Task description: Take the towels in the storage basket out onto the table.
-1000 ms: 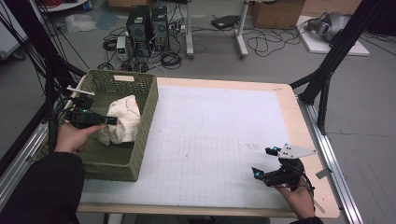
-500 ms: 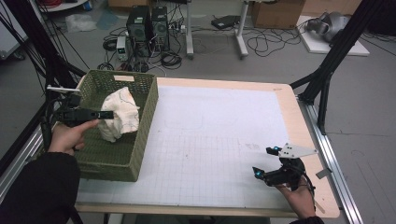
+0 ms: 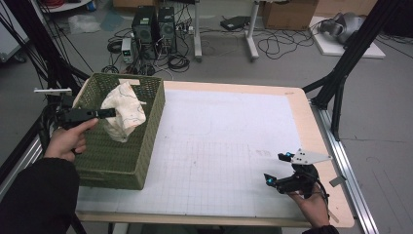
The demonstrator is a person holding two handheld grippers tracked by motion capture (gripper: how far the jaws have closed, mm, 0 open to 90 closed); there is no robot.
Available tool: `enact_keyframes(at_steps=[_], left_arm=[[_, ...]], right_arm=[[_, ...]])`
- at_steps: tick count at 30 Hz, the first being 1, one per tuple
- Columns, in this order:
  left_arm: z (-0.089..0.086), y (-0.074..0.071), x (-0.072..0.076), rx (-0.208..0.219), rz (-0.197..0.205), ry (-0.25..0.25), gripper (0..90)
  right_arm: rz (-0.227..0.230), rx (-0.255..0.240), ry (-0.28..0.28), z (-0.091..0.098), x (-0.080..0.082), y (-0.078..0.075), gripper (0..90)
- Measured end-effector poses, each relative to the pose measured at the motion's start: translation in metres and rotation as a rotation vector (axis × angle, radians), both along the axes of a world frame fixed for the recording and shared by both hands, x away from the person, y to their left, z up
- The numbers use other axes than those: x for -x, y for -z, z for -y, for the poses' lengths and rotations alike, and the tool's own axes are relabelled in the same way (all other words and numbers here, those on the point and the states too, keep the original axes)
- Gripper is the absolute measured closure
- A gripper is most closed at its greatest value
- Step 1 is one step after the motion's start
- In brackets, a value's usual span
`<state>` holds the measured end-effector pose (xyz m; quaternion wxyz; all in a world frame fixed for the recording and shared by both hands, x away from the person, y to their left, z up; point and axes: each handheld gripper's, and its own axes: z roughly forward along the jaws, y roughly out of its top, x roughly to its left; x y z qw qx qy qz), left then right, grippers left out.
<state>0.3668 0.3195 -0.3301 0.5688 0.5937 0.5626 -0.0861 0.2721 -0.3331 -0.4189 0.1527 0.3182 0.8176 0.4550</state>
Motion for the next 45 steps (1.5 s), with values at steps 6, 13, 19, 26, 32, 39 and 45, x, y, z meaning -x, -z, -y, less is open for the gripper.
enact_keyframes(at_steps=[6, 13, 19, 26, 32, 39, 45], left_arm=[[-0.001, -0.006, 0.001, 0.056, 0.025, 0.017, 82.4], [0.004, -0.018, 0.001, 0.099, 0.058, 0.038, 82.5], [0.018, -0.029, 0.0, 0.122, 0.083, 0.078, 82.5], [0.038, -0.04, -0.003, 0.135, 0.099, 0.125, 82.6], [0.053, -0.048, -0.007, 0.147, 0.107, 0.158, 82.7], [0.08, -0.057, -0.011, 0.144, 0.119, 0.211, 82.7], [0.113, -0.059, -0.016, 0.13, 0.115, 0.267, 82.7]], right_arm=[[-0.003, 0.0, 0.003, 0.0, 0.0, 0.0, 4.7], [0.0, 0.0, 0.002, 0.0, -0.002, 0.001, 4.7], [0.001, -0.001, 0.001, 0.0, -0.002, 0.0, 4.7], [-0.001, -0.005, 0.002, -0.001, -0.002, 0.0, 4.7], [0.004, -0.004, -0.002, -0.001, -0.002, 0.0, 4.7], [0.001, -0.007, -0.001, -0.001, -0.002, -0.001, 4.7], [0.014, -0.005, -0.004, -0.001, -0.003, -0.001, 4.7]])
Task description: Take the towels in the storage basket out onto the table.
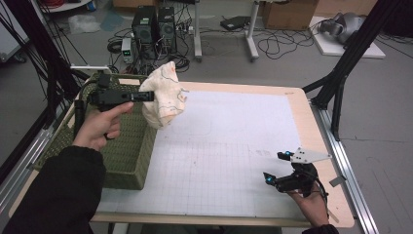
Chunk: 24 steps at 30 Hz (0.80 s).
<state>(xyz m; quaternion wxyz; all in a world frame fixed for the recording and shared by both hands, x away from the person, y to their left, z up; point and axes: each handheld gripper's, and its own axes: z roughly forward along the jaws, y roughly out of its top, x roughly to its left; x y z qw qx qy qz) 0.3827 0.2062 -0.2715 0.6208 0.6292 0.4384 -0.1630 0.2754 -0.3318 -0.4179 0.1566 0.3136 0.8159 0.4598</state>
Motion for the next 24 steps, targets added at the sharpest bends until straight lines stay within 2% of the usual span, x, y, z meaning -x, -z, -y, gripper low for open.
enact_keyframes(at_steps=[3, 4, 5, 6, 7, 9, 12, 14, 17, 18, 20, 21, 22, 24], left_arm=[[0.01, 0.002, -0.001, -0.009, -0.004, 0.011, 82.6], [0.019, 0.005, -0.003, -0.022, -0.009, 0.024, 82.7], [0.019, 0.005, -0.003, -0.022, -0.009, 0.024, 82.7], [0.029, 0.009, -0.004, -0.033, -0.015, 0.037, 82.7], [0.029, 0.009, -0.004, -0.033, -0.015, 0.037, 82.7], [0.043, 0.014, -0.005, -0.056, -0.019, 0.057, 82.7], [0.052, 0.018, -0.005, -0.054, -0.023, 0.067, 82.7], [0.066, 0.023, -0.005, -0.08, -0.027, 0.083, 82.7], [0.08, 0.026, -0.004, -0.094, -0.024, 0.099, 82.6], [0.08, 0.026, -0.004, -0.094, -0.024, 0.099, 82.6], [0.097, 0.029, -0.002, -0.13, -0.02, 0.102, 82.6], [0.097, 0.029, -0.002, -0.13, -0.02, 0.102, 82.5], [0.103, 0.03, -0.001, -0.147, -0.015, 0.098, 82.5], [0.113, 0.034, 0.0, -0.157, -0.018, 0.1, 82.4]], right_arm=[[0.0, -0.001, -0.002, 0.0, 0.0, 0.0, 4.7], [-0.001, -0.002, -0.002, 0.0, 0.001, 0.0, 4.7], [0.0, -0.002, -0.003, 0.0, 0.001, 0.0, 4.7], [0.0, -0.002, -0.003, 0.0, 0.001, -0.001, 4.7], [0.0, -0.002, -0.003, 0.0, 0.001, -0.001, 4.7], [0.002, -0.006, -0.003, 0.001, 0.001, -0.001, 4.7], [0.003, -0.009, -0.004, 0.001, 0.001, -0.002, 4.7], [0.005, -0.012, -0.004, 0.001, 0.002, -0.002, 4.7], [0.011, -0.014, -0.004, 0.001, 0.001, -0.002, 4.7], [0.012, -0.013, -0.004, 0.001, 0.001, -0.002, 4.7], [0.009, -0.017, -0.003, 0.001, 0.001, -0.002, 4.7], [0.008, -0.015, -0.003, 0.001, 0.002, -0.003, 4.7], [0.009, -0.017, -0.003, 0.001, 0.002, -0.003, 4.7], [0.011, -0.021, -0.005, 0.001, 0.002, -0.004, 4.7]])
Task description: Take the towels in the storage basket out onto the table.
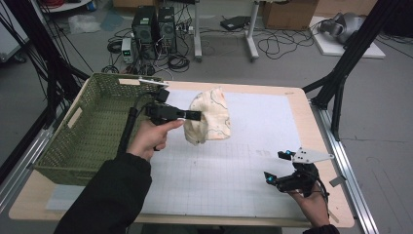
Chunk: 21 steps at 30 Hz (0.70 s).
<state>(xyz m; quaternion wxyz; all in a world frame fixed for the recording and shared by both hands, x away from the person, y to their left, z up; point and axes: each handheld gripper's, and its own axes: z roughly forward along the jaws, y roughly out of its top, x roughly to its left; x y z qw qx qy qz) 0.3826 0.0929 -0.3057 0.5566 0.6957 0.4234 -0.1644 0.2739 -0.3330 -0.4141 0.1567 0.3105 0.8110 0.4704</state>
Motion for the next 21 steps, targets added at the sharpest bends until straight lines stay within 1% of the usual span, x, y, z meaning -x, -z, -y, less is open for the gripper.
enact_keyframes(at_steps=[2, 4, 6, 7, 8, 9, 10, 11, 12, 13, 14, 15, 16, 17, 18, 19, 20, 21], left_arm=[[0.01, 0.005, 0.001, -0.033, 0.009, -0.015, 82.3], [0.019, 0.01, 0.002, -0.054, 0.009, -0.027, 82.3], [0.027, 0.014, 0.004, -0.084, 0.027, -0.039, 82.2], [0.031, 0.016, 0.005, -0.093, 0.033, -0.046, 82.2], [0.038, 0.019, 0.007, -0.104, 0.041, -0.069, 82.1], [0.042, 0.021, 0.007, -0.109, 0.04, -0.077, 82.1], [0.046, 0.026, 0.007, -0.104, 0.029, -0.084, 82.0], [0.046, 0.026, 0.007, -0.104, 0.029, -0.084, 81.9], [0.051, 0.03, 0.008, -0.122, 0.033, -0.094, 81.9], [0.056, 0.034, 0.009, -0.164, 0.046, -0.105, 81.8], [0.062, 0.039, 0.01, -0.189, 0.047, -0.117, 81.8], [0.07, 0.051, 0.01, -0.21, 0.036, -0.119, 81.7], [0.07, 0.051, 0.01, -0.21, 0.036, -0.119, 81.4], [0.079, 0.063, 0.008, -0.248, 0.026, -0.117, 81.3], [0.083, 0.069, 0.008, -0.246, 0.016, -0.118, 81.2], [0.087, 0.076, 0.007, -0.258, 0.008, -0.114, 81.0], [0.09, 0.082, 0.006, -0.279, 0.002, -0.11, 80.4], [0.09, 0.082, 0.006, -0.279, 0.002, -0.11, 80.2]], right_arm=[[0.0, 0.0, 0.0, 0.0, 0.0, 0.0, 4.7], [0.001, -0.005, 0.001, 0.0, 0.001, -0.001, 4.7], [0.006, -0.006, 0.001, 0.001, 0.001, -0.002, 4.7], [0.006, -0.006, 0.001, 0.001, 0.001, -0.002, 4.7], [0.007, -0.006, -0.001, 0.0, 0.001, -0.002, 4.7], [0.007, -0.005, -0.002, 0.0, 0.001, -0.002, 4.7], [0.006, -0.003, -0.003, 0.0, 0.001, -0.002, 4.7], [0.011, -0.003, -0.004, 0.0, 0.001, -0.002, 4.8], [0.011, -0.004, -0.006, -0.001, 0.001, -0.002, 5.2], [0.012, -0.001, -0.007, -0.001, 0.001, -0.003, 5.2], [0.012, -0.001, -0.007, -0.001, 0.001, -0.003, 5.2], [0.012, -0.001, -0.007, -0.001, 0.001, -0.003, 5.2], [0.012, -0.001, -0.007, -0.001, 0.001, -0.003, 5.2], [0.01, -0.003, -0.003, -0.001, 0.001, -0.003, 5.8], [0.012, -0.002, -0.008, -0.001, 0.0, -0.003, 5.9], [0.008, -0.001, -0.007, -0.002, 0.0, -0.003, 5.9], [0.006, -0.001, -0.007, -0.002, 0.0, -0.003, 6.6], [0.007, -0.004, -0.01, -0.003, 0.0, -0.003, 7.9]])
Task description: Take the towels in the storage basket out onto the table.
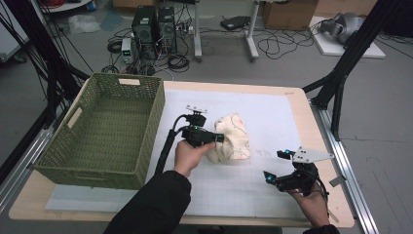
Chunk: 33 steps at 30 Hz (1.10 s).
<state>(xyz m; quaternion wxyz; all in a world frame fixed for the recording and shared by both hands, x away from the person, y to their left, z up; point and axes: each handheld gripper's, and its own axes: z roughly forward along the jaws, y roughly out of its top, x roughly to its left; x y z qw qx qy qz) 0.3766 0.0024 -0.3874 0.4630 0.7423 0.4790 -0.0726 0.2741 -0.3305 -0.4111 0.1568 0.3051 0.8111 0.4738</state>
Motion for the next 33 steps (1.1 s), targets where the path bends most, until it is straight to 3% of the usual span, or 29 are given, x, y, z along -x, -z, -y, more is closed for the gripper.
enact_keyframes(at_steps=[2, 3, 8, 10, 14, 16, 17, 20, 23, 24, 25, 29, 33], left_arm=[[0.007, 0.01, -0.002, -0.026, 0.005, 0.004, 79.9], [0.014, 0.017, -0.004, -0.032, -0.006, 0.011, 79.2], [0.024, 0.03, -0.007, -0.06, -0.004, 0.007, 77.3], [0.027, 0.035, -0.009, -0.073, 0.001, -0.002, 76.1], [0.035, 0.042, -0.009, -0.08, 0.042, 0.01, 70.6], [0.036, 0.041, -0.009, -0.083, 0.051, 0.011, 69.0], [0.036, 0.041, -0.009, -0.088, 0.057, 0.022, 63.4], [0.033, 0.031, -0.006, -0.053, 0.103, 0.035, 51.7], [0.028, 0.024, -0.004, -0.039, 0.131, 0.028, 48.3], [0.025, 0.021, -0.003, -0.038, 0.143, 0.031, 45.1], [0.019, 0.015, -0.001, -0.059, 0.171, 0.038, 44.7], [0.01, 0.013, 0.005, -0.079, 0.2, 0.036, 45.1], [-0.002, 0.018, 0.013, -0.103, 0.204, 0.027, 45.7]], right_arm=[[0.0, -0.001, -0.004, 0.0, 0.0, 0.0, 9.4], [0.004, -0.008, -0.015, -0.001, -0.001, -0.001, 14.7], [-0.007, -0.012, -0.022, -0.006, -0.003, -0.001, 23.4], [-0.006, -0.009, -0.031, -0.01, -0.007, -0.002, 31.1], [-0.021, 0.0, -0.053, -0.018, -0.014, -0.001, 40.4], [-0.025, 0.004, -0.059, -0.02, -0.016, 0.0, 41.9], [-0.033, 0.011, -0.064, -0.024, -0.02, 0.002, 44.9], [-0.05, 0.026, -0.073, -0.032, -0.027, 0.006, 47.5], [-0.056, 0.043, -0.083, -0.036, -0.031, 0.009, 49.2], [-0.064, 0.069, -0.088, -0.041, -0.034, 0.012, 51.9], [-0.072, 0.075, -0.091, -0.042, -0.036, 0.014, 52.8], [-0.101, 0.116, -0.097, -0.047, -0.041, 0.021, 56.4], [-0.116, 0.147, -0.089, -0.049, -0.045, 0.026, 60.5]])
